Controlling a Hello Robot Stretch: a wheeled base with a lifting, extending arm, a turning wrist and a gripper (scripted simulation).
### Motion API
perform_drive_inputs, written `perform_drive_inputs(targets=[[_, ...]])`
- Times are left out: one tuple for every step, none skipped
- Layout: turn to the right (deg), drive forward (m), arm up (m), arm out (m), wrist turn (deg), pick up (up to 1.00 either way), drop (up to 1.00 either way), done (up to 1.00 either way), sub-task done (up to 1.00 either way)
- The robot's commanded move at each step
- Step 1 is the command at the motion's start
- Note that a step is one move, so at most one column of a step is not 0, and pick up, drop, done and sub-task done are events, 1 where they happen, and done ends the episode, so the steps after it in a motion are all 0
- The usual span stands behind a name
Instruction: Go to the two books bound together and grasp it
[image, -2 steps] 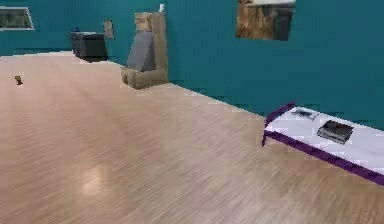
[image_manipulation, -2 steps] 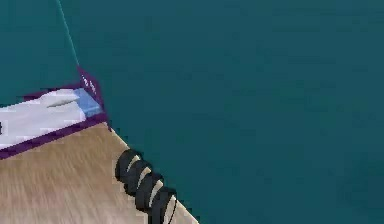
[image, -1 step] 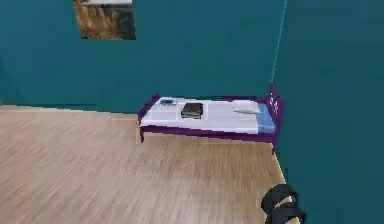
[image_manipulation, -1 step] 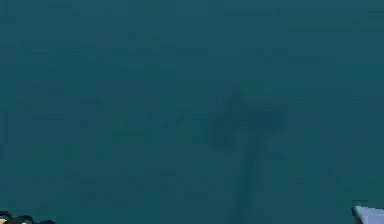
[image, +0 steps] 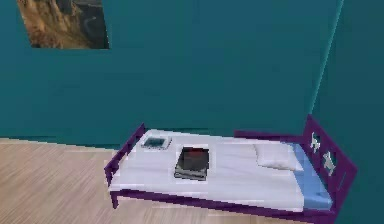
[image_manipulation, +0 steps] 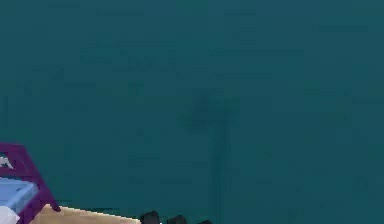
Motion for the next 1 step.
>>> perform_drive_inputs(targets=[[9.0,0.0,0.0,0.0,0.0,0.0,0.0,0.0,0.0]])
